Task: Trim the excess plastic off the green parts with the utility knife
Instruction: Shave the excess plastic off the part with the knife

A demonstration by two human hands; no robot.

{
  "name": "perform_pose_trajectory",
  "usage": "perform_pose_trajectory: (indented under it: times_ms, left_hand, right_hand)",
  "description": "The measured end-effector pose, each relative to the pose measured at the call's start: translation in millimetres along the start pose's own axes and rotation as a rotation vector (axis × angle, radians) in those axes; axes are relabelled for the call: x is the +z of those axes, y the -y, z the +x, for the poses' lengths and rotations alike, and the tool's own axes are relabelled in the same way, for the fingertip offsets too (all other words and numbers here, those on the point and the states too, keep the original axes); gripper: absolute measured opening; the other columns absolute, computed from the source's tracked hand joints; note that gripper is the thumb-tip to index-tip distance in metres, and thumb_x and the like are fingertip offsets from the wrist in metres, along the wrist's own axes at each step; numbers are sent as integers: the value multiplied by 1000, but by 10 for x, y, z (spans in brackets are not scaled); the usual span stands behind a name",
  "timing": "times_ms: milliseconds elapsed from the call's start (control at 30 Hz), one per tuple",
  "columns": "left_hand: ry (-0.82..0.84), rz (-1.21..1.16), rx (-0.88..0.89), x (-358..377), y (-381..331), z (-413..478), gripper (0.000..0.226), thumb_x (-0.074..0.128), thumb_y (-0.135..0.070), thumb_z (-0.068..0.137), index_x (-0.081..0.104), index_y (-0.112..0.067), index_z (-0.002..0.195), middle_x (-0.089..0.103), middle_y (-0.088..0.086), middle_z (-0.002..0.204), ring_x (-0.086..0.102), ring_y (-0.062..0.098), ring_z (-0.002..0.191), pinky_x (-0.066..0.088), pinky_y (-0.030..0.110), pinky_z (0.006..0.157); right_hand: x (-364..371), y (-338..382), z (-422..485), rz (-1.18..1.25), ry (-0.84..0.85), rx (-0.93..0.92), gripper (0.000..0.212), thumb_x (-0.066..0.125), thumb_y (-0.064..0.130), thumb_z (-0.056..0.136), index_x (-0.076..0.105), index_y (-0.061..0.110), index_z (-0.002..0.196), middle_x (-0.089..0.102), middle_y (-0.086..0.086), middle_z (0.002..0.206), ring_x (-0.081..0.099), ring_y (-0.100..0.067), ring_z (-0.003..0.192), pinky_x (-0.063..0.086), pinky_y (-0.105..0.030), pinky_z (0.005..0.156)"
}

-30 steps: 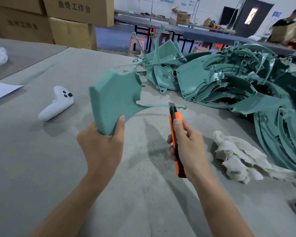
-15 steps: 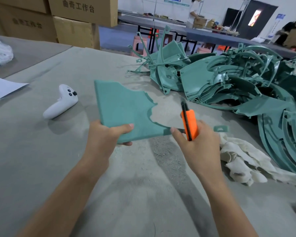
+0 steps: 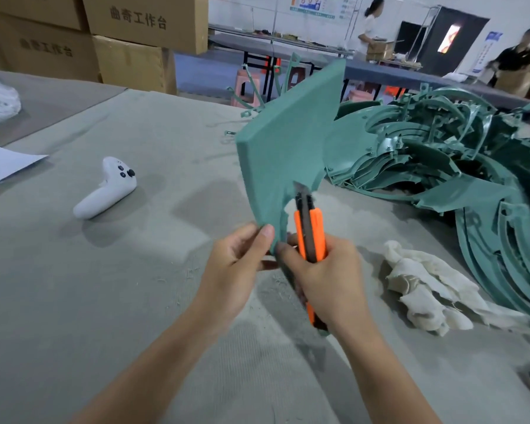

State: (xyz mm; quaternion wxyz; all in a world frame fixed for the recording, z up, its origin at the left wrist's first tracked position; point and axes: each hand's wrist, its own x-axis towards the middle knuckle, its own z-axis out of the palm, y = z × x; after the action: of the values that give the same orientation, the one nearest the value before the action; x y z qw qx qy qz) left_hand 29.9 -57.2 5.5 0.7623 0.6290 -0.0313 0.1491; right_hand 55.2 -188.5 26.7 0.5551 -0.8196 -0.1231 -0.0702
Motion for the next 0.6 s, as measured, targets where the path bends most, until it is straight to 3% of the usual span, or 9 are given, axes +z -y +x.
perform_pose_trajectory:
  times_ms: [67, 133, 200, 267, 333, 433, 600]
  left_hand:
    - [-98, -43, 17, -3, -14, 1, 25, 53, -31, 92, 75, -18, 92, 75, 6, 89, 71, 17, 79, 59, 29, 66]
    - [-189, -33, 22, -69, -40, 33, 26, 50, -25, 97, 73, -14, 90, 72, 3, 78, 68, 20, 63, 57, 31, 57]
    - [-249, -48, -13, -128, -46, 75, 29, 45, -19, 102, 66, -7, 87, 59, 0, 65, 53, 17, 44, 45, 25, 42]
    - [-259, -143, -100, -150, -55, 98, 29, 41, -16, 103, 60, -4, 85, 48, -3, 54, 37, 12, 32, 30, 17, 34]
    - [-232, -274, -196, -159, -86, 111, 28, 40, -17, 104, 55, -4, 85, 41, -3, 47, 28, 8, 26, 22, 12, 32]
    - [-187, -331, -264, -186, -102, 107, 30, 40, -20, 104, 54, -4, 83, 34, -3, 42, 24, 7, 23, 19, 11, 32]
    - [-231, -285, -311, -210, -89, 107, 33, 41, -25, 104, 55, -3, 83, 30, 0, 37, 22, 10, 23, 17, 14, 34]
  right_hand:
    - [55, 24, -36, 41, 84, -11, 19, 75, 25, 85, 66, 20, 69, 51, -2, 45, 46, -17, 39, 42, -36, 43]
    - [29, 46, -36, 102, 130, -36, 26, 71, 42, 85, 66, 21, 71, 46, 3, 46, 43, -16, 43, 39, -38, 45]
    - [-49, 30, -9, 130, 107, -77, 53, 60, 61, 82, 63, 8, 77, 41, -9, 53, 39, -19, 48, 36, -43, 45]
    - [-111, -13, 13, 77, 75, -139, 68, 52, 64, 85, 58, -4, 84, 42, -18, 59, 37, -26, 49, 34, -44, 45]
    - [-133, -55, 32, -56, 72, -215, 57, 53, 57, 92, 58, 1, 81, 46, -14, 58, 40, -25, 48, 36, -41, 47]
    - [-111, -144, 76, -272, 90, -286, 34, 51, 46, 96, 50, 22, 72, 46, 1, 51, 44, -13, 47, 32, -26, 46]
    - [-36, -209, 74, -379, 86, -369, 31, 41, 54, 94, 39, 31, 73, 40, 8, 51, 45, -16, 52, 29, -24, 47]
